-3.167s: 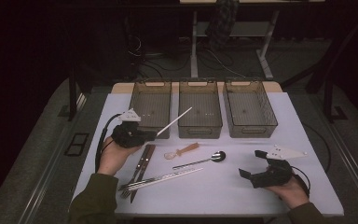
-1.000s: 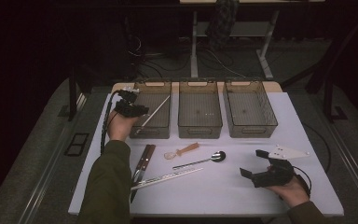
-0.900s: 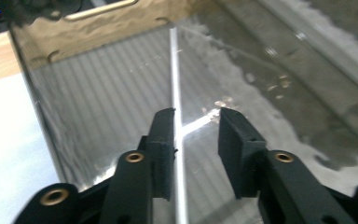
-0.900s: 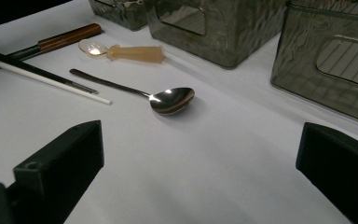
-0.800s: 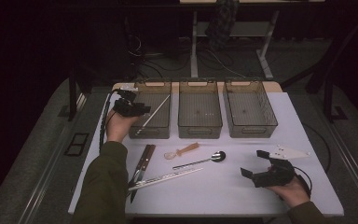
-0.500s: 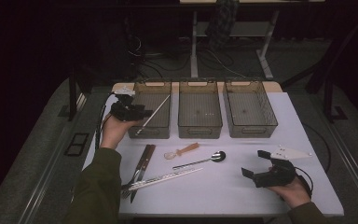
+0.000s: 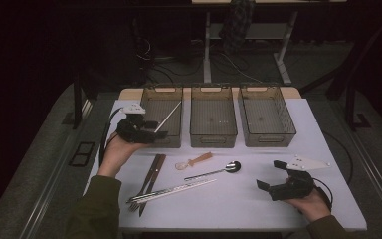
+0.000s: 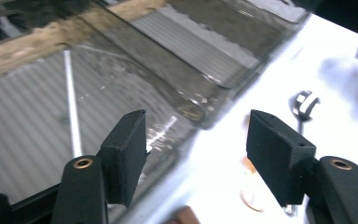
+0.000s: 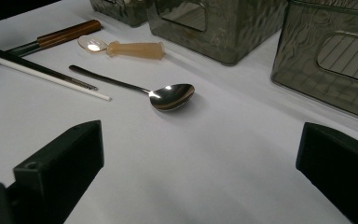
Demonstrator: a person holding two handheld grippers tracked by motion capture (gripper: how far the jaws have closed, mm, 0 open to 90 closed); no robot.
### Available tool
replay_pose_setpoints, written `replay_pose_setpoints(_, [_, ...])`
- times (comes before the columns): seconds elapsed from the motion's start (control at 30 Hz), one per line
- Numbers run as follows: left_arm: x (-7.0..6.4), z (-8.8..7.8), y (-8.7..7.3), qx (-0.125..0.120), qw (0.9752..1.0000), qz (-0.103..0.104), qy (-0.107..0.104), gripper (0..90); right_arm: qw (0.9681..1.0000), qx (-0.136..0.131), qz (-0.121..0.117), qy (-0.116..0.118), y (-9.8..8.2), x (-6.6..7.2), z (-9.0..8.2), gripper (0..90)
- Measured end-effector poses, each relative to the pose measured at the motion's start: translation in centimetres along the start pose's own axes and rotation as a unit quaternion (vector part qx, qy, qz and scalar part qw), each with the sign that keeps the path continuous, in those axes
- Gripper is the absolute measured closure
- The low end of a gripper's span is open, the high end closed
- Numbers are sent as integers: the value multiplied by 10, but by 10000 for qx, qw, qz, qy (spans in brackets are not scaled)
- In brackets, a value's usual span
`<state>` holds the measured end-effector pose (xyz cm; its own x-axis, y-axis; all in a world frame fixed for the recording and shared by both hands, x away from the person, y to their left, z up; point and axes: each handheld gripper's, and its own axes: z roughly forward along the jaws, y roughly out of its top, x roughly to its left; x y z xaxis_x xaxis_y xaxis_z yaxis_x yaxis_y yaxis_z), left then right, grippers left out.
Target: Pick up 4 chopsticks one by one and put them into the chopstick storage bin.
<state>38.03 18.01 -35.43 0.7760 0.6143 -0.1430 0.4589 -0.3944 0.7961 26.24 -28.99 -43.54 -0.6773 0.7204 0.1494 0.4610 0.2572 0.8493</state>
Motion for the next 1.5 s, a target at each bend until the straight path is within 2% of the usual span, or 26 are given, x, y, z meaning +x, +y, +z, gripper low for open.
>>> replay_pose_setpoints(0.27, [-26, 4, -19, 29, 9994, 189, -299, 322, 10000, 47, -30, 47, 0, -1, 3, 4])
replay_pose_setpoints(0.4, [-37, 5, -27, 14, 9988, 295, -379, 317, 9999, 85, -48, 90, 0, -2, 4, 3])
replay_pose_setpoints(0.5, [-45, 6, -35, -7, 9986, 348, -391, 313, 9998, 116, -98, 88, 1, -4, 4, 4])
replay_pose_setpoints(0.6, [-52, 6, -46, 74, 9983, 400, -419, 313, 9998, 98, -118, 101, 1, -4, 4, 4])
replay_pose_setpoints(0.8, [-62, -1, -58, 103, 9977, 501, -447, 331, 9998, 84, -119, 110, 1, -1, 2, 4])
replay_pose_setpoints(0.97, [-66, -11, -68, 0, 9979, 452, -460, 410, 9998, 93, -122, 98, 1, -1, 2, 4])
replay_pose_setpoints(1.07, [-68, -15, -76, 57, 9979, 400, -499, 465, 9998, 90, -124, 84, 1, -1, 1, 4])
replay_pose_setpoints(1.23, [-75, -22, -86, 192, 9973, 542, -447, 581, 9999, 95, -124, 61, 1, -1, 2, 4])
replay_pose_setpoints(1.33, [-77, -25, -93, 193, 9974, 483, -489, 629, 9999, 86, -116, 65, 1, 0, 1, 4])
replay_pose_setpoints(1.5, [-82, -28, -104, 307, 9963, 541, -596, 704, 9999, 82, -119, 55, 1, -1, 1, 4])
